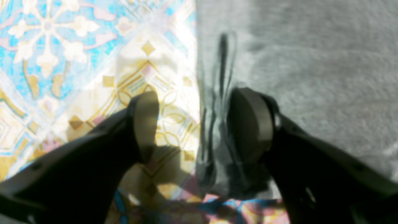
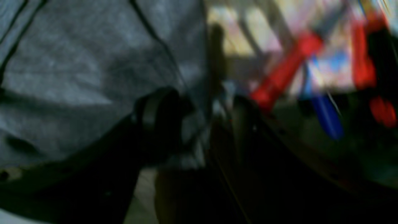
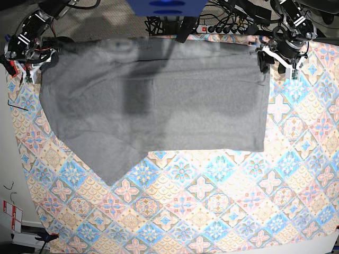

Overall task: Fold the T-shirt properly
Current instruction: 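Grasp the folded edge again with both grippers and drag it toward the robot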

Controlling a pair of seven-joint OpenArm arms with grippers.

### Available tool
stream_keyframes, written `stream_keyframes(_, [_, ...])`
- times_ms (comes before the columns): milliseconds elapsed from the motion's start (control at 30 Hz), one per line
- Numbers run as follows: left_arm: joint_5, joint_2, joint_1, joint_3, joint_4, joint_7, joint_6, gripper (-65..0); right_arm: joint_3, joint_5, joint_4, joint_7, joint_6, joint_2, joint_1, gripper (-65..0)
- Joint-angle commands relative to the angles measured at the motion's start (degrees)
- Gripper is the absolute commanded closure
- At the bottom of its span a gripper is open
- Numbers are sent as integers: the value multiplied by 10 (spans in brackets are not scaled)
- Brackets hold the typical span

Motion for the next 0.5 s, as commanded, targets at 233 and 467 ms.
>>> stream_keyframes(233, [75,-1,14,-5,44,85,39,-392,1,4,44,-13,-2,12,7,-306])
stream_keyframes(467, [75,2,14,-22,80,85,39,-391,-1,4,44,-11,-2,13,29,-305])
